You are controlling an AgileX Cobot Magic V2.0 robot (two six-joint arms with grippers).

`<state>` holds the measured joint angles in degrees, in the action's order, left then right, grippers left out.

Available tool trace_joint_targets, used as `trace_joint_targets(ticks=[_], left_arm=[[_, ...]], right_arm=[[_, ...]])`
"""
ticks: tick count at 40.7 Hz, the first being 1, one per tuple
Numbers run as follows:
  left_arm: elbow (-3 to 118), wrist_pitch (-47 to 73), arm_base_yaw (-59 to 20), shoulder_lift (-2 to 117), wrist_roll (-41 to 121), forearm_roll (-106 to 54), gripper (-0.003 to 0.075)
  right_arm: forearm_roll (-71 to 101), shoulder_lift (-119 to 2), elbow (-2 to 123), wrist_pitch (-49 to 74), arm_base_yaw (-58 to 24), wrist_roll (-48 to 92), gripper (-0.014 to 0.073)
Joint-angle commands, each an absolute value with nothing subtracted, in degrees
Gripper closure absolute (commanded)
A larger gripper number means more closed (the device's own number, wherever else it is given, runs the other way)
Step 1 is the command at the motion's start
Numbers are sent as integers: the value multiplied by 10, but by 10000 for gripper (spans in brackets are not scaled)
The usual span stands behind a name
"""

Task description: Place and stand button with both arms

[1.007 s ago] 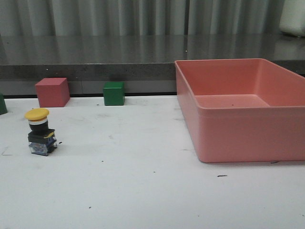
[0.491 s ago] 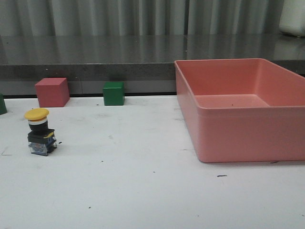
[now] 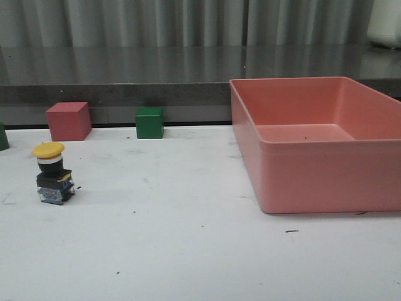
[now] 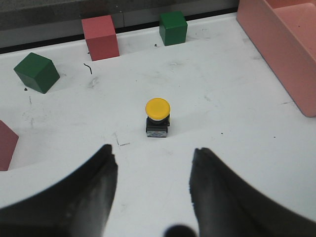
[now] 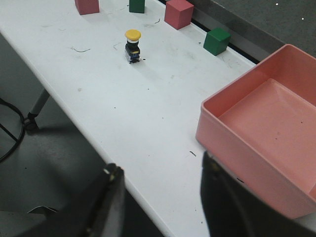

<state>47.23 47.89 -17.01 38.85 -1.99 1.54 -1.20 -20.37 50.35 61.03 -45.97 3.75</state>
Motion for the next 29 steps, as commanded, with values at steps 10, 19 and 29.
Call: trace_joint_targets(ticks=[10,19,29], left_arm=[[487,434,-170,388,-22,16,740],[487,434,-170,388,-22,16,740],[487,434,-170,388,-22,16,740]], right_arm=[[-14,-210,514,570,-459,42,715],[-15,-210,514,570,-459,42,711],[-15,-210,514,570,-459,42,711]])
